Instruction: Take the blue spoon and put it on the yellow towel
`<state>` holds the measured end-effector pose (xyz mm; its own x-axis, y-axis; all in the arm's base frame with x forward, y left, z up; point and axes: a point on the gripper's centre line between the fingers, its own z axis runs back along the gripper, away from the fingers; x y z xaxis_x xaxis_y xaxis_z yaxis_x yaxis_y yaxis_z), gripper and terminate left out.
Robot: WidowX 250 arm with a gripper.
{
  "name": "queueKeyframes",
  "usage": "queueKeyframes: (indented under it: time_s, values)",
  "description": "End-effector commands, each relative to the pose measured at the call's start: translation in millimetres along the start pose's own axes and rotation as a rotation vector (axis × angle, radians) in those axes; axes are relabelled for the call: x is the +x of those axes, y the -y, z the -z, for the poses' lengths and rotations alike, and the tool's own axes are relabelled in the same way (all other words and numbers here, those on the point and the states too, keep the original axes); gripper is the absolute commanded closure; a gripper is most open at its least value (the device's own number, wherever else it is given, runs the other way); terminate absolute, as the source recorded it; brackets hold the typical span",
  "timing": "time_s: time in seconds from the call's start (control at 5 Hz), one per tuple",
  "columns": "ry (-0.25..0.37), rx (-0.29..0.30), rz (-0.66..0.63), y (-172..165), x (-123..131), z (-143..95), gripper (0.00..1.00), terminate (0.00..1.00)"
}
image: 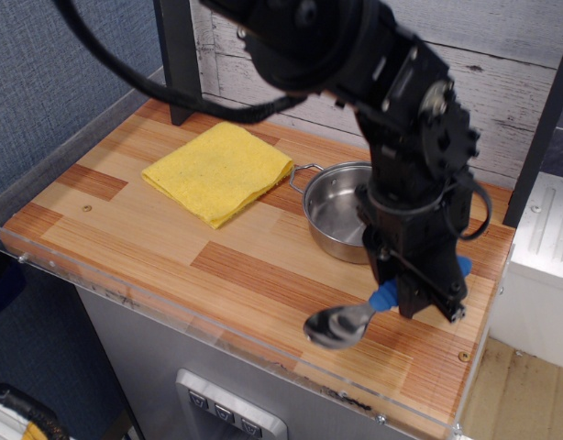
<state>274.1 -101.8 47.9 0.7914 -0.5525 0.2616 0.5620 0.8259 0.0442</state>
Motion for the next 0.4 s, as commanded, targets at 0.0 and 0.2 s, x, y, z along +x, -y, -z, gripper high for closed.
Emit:
queueKeyframes:
  time_s: [0.0, 0.2]
  values:
    - [0.143, 0.031, -0.038, -16, 12, -68, 1.00, 0.00]
    - [0.165, 0.056, -0.081, -34, 1, -97, 1.00, 0.00]
